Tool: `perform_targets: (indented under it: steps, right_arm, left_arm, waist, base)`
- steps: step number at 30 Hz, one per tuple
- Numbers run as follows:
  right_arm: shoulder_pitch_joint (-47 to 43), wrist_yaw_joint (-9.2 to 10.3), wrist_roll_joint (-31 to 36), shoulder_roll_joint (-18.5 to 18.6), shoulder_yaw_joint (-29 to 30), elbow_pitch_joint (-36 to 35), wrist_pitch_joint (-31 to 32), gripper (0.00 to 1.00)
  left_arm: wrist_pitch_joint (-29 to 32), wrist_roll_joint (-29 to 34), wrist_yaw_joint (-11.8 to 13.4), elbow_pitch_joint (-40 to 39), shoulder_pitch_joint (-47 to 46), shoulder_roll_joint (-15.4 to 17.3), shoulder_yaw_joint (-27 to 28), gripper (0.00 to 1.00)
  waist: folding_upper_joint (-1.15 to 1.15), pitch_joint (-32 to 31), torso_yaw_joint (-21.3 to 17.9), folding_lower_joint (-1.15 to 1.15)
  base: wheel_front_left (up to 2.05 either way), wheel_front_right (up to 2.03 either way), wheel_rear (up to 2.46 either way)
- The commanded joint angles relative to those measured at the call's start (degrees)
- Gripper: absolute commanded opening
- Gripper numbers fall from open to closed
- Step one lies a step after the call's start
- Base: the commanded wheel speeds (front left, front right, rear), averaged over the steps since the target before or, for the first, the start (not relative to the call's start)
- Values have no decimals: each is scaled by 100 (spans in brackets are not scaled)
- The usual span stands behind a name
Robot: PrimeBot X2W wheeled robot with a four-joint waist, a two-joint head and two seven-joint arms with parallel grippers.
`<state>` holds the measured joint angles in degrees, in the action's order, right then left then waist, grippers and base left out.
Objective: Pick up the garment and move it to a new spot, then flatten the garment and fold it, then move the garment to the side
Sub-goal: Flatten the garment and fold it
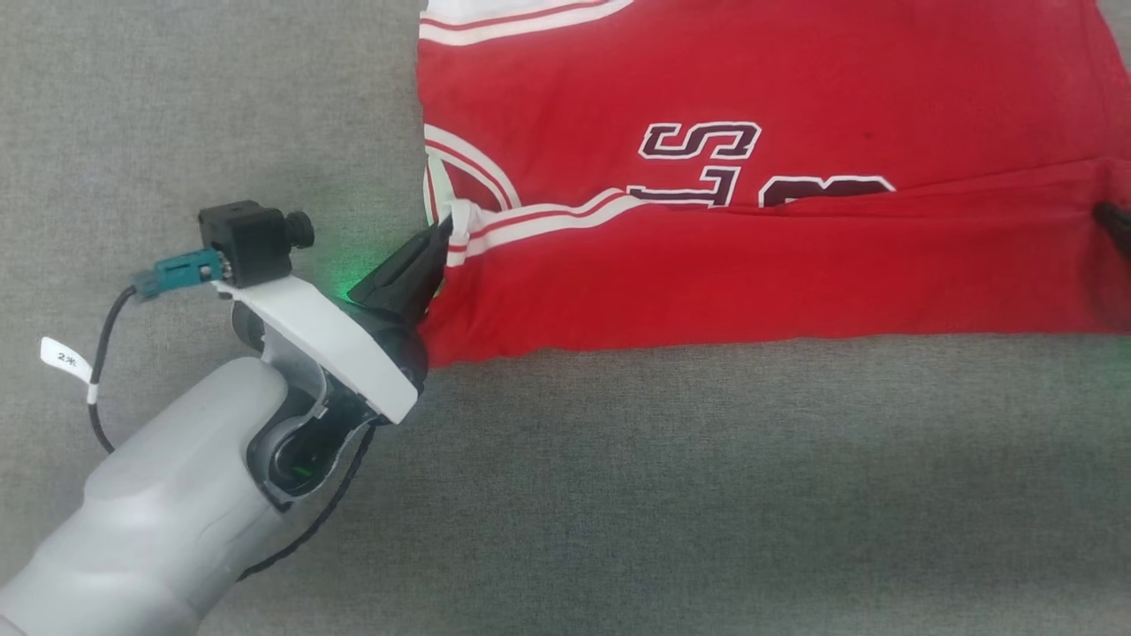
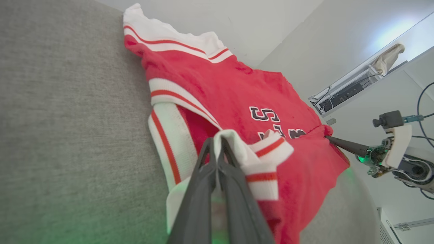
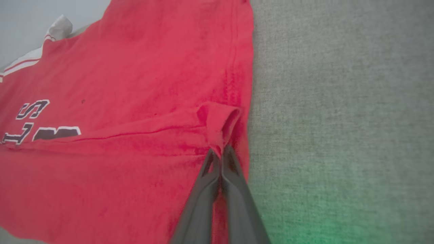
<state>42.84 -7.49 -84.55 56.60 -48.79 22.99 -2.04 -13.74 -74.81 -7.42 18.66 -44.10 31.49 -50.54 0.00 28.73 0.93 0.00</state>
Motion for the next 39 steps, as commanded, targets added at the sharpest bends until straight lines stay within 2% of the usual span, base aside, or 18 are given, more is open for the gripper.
perform_targets:
  steps: [1, 2, 3, 8, 12, 16, 18, 22, 25, 29, 34, 35, 36, 37, 39]
  right_arm:
    - [26, 0, 62, -86, -63, 66, -46, 20]
    - [25, 0, 129, -108, -74, 109, -94, 62]
    - [33, 0, 217, -139, -92, 128, -141, 100]
    - [-15, 0, 732, -153, -192, 267, -524, 100]
    - [-121, 0, 963, -202, -148, 336, -788, 100]
    - [-184, 0, 1030, -272, -65, 313, -827, 100]
    - [-225, 0, 1062, -304, -25, 296, -792, 100]
    - [-251, 0, 1126, -358, 53, 219, -757, 100]
    - [-220, 0, 1159, -374, 140, 150, -705, 100]
    - [-131, 0, 1223, -382, 241, 43, -655, 100]
    - [-135, 0, 1308, -389, 351, 11, -597, 100]
    - [-148, 0, 1323, -379, 364, 3, -579, 100]
    - [-160, 0, 1349, -363, 372, -8, -545, 100]
    - [-160, 0, 1349, -363, 372, -8, -545, 100]
    - [-181, 0, 1385, -332, 381, -38, -465, 100]
  left_arm:
    - [10, 75, 0, 211, 7, 76, -98, 48]
    - [-16, 115, 1, 280, -20, 108, -151, 100]
    - [-29, 144, 0, 335, -62, 136, -216, 100]
    - [11, 380, -2, 464, -365, 413, -474, 100]
    - [383, 443, 44, 386, -547, 704, -555, 100]
    - [1402, 382, 392, -65, -741, 1028, -780, 100]
    - [2067, 168, 651, -356, -778, 1141, -897, 100]
    - [3243, -331, 1011, -990, -720, 1279, -1111, 100]
    - [3712, -600, 1265, -1228, -762, 1296, -1159, 100]
    - [4050, -768, 1518, -1021, -812, 1175, -1217, 100]
    - [4472, -949, 1401, -560, -674, 1001, -1426, 100]
    - [4546, -970, 1365, -504, -657, 980, -1470, 95]
    - [4596, -993, 1331, -453, -639, 952, -1499, 75]
    - [4596, -993, 1331, -453, -639, 952, -1499, 75]
    - [4646, -1038, 1273, -370, -632, 902, -1500, 24]
  waist:
    - [0, -62, -14, 0]
    - [0, -116, -17, 0]
    - [0, -176, -23, 0]
    - [0, -560, -8, 0]
    - [0, -891, 10, 0]
    - [0, -1120, 22, 0]
    - [0, -1169, 18, 0]
    - [0, -1130, -33, 0]
    - [0, -964, -111, 0]
    - [0, -719, -251, 0]
    - [0, -605, -396, 0]
    - [0, -591, -411, 0]
    - [0, -577, -420, 0]
    - [0, -577, -420, 0]
    - [0, -549, -428, 0]
  base:
    - [0, 0, 0]
    - [0, 0, 0]
    - [0, 0, 0]
    - [0, 0, 0]
    - [0, 0, 0]
    - [0, 0, 0]
    - [0, 0, 0]
    - [0, 0, 0]
    - [0, 0, 0]
    - [0, 0, 0]
    - [0, 0, 0]
    - [0, 0, 0]
    - [0, 0, 0]
    - [0, 0, 0]
    - [0, 0, 0]
